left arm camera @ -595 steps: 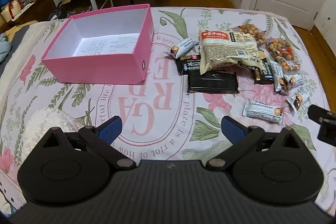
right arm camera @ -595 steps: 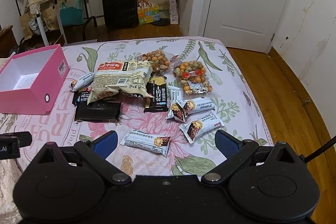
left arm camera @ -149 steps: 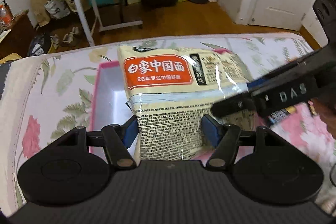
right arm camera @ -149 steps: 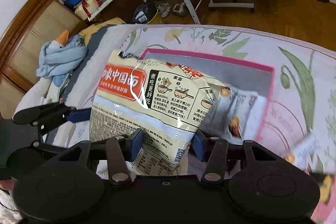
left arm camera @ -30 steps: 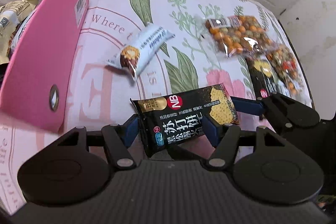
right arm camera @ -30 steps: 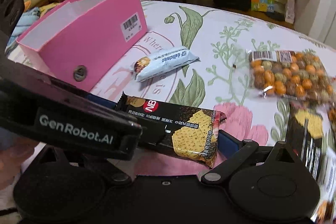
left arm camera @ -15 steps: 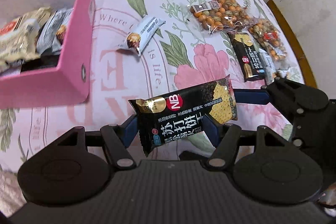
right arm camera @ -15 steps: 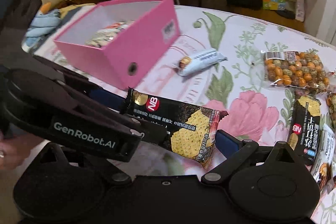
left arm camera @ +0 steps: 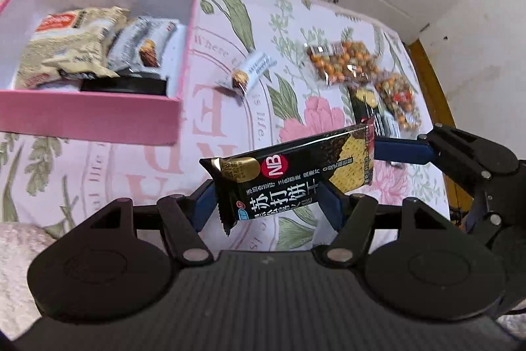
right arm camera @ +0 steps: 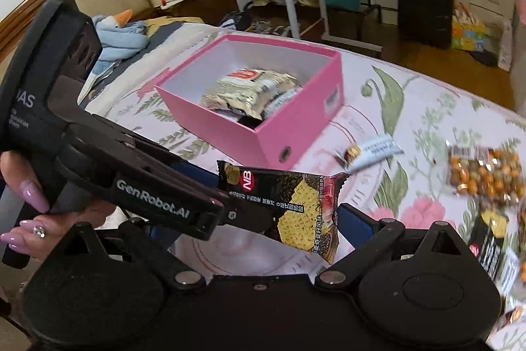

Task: Organize snacks
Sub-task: 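Carry the black cracker package into the pink box and open the left gripper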

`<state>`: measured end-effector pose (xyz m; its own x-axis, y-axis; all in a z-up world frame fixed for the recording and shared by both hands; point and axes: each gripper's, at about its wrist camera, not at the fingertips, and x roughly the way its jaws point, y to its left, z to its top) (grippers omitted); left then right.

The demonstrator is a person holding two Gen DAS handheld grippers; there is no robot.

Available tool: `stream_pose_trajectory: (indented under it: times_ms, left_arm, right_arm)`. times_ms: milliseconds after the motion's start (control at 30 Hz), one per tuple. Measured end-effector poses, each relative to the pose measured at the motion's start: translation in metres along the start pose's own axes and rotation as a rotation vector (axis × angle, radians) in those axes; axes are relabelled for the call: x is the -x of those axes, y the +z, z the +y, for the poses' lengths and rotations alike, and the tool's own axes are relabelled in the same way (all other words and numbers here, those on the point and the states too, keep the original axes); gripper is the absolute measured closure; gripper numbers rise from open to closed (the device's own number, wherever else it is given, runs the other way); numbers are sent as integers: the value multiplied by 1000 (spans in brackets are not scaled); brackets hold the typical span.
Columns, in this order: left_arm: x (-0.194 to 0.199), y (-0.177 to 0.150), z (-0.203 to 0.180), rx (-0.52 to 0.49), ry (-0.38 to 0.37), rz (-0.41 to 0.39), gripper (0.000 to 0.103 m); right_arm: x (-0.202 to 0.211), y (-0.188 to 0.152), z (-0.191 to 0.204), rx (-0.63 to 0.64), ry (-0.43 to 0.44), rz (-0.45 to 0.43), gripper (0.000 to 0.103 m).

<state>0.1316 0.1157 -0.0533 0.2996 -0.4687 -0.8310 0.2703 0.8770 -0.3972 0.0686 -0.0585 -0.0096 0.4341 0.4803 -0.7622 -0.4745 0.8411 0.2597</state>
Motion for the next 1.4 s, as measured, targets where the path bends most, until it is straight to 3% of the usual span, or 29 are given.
stream_pose_trajectory:
  times_ms: [200, 400, 633, 800, 1133, 1267, 1400]
  left_arm:
    - [20, 16, 23, 9, 1, -41, 38]
    - [25, 30, 54, 33, 26, -93, 38]
    - [39, 61, 83, 34, 86, -158, 38]
    - [24, 89, 109, 25, 144, -269, 38]
    - [-35, 133, 135, 27, 200, -234, 38]
    - [-33, 133, 134, 48, 245, -269, 35]
    - [-16, 118, 128, 59, 184, -253, 35]
  right_arm:
    - [-14, 19, 10, 70, 15, 8, 3]
    - [-38, 33, 19, 109, 16, -23, 11]
    - [-63, 76, 26, 157, 21, -73, 12]
    - [-106, 102, 23, 235, -20, -75, 12]
    - [-172, 127, 6, 232, -132, 14, 14]
    - [-170, 127, 2, 186, -150, -11, 15]
    - [-145, 111, 7, 168, -147, -74, 13]
